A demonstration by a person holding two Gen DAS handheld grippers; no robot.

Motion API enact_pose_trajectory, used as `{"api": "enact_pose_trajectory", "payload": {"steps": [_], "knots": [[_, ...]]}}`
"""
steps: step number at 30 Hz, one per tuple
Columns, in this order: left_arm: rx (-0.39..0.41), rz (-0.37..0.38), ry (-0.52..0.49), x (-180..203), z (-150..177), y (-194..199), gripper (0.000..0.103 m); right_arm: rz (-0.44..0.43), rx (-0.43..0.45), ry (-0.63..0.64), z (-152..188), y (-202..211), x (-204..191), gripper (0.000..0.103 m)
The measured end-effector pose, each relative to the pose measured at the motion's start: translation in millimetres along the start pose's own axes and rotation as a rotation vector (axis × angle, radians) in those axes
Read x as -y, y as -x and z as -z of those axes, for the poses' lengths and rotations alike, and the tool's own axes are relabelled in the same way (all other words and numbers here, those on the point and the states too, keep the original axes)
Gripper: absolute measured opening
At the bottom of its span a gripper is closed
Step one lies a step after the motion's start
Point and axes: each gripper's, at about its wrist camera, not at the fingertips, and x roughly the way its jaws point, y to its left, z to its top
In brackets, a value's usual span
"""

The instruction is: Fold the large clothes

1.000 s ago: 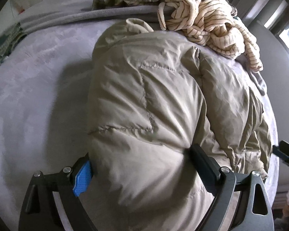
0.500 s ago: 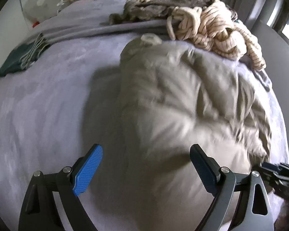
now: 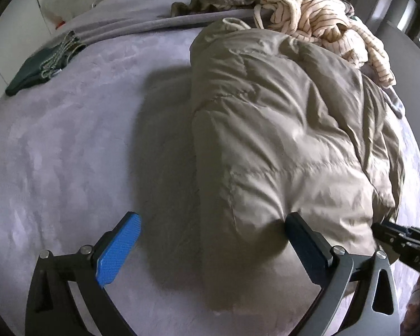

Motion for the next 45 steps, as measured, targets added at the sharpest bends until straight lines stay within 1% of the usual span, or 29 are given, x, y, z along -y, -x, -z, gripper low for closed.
{"api": "enact_pose_trajectory", "payload": {"steps": [2, 3, 5, 12, 13, 15, 18, 20, 24, 28, 34, 38, 40, 41, 42, 45], "knots": [[-0.004, 0.007, 0.0, 0, 2, 7, 0.103, -0.005, 0.003, -0.004, 2, 8, 0, 0.029], [-0.01, 0.02, 0.005, 1, 4, 12, 0.103, -0.01, 0.005, -0.006, 4, 13, 0, 0.031], [-0.02, 0.032, 0.005, 2, 4, 18, 0.103, -0.015, 0.008, -0.013, 8, 23, 0, 0.031], [-0.019, 0.018, -0.008, 11, 18, 56, 0.103, -0.026, 0.003, -0.039, 30, 63, -5, 0.032], [-0.017, 0.021, -0.008, 13, 21, 64, 0.103, -0.028, 0.004, -0.044, 33, 68, -4, 0.033], [-0.012, 0.018, -0.013, 16, 27, 77, 0.103, -0.031, 0.008, -0.054, 38, 78, -6, 0.04], [-0.006, 0.016, -0.04, 23, 35, 94, 0.103, -0.04, 0.02, -0.062, 47, 94, -11, 0.042], [0.0, 0.016, -0.047, 26, 40, 105, 0.103, -0.022, 0.032, -0.059, 51, 104, -14, 0.043], [0.03, 0.015, -0.034, 26, 45, 130, 0.103, 0.004, 0.077, -0.052, 56, 129, -23, 0.048], [0.079, -0.013, -0.032, 22, 46, 154, 0.103, 0.028, 0.138, -0.038, 59, 153, -32, 0.052], [0.11, -0.025, -0.021, 17, 40, 179, 0.103, 0.059, 0.203, -0.018, 54, 176, -46, 0.057], [0.138, -0.067, -0.006, 15, 38, 193, 0.103, 0.093, 0.254, 0.009, 50, 190, -59, 0.059], [0.153, -0.07, 0.001, 13, 37, 201, 0.103, 0.112, 0.282, 0.024, 49, 197, -66, 0.064], [0.164, -0.076, 0.002, 12, 37, 204, 0.103, 0.117, 0.289, 0.027, 49, 199, -68, 0.077], [0.173, -0.084, 0.002, 11, 37, 208, 0.103, 0.119, 0.298, 0.033, 49, 201, -70, 0.083], [0.192, -0.099, 0.002, 11, 38, 215, 0.103, 0.138, 0.321, 0.041, 49, 208, -74, 0.083]]}}
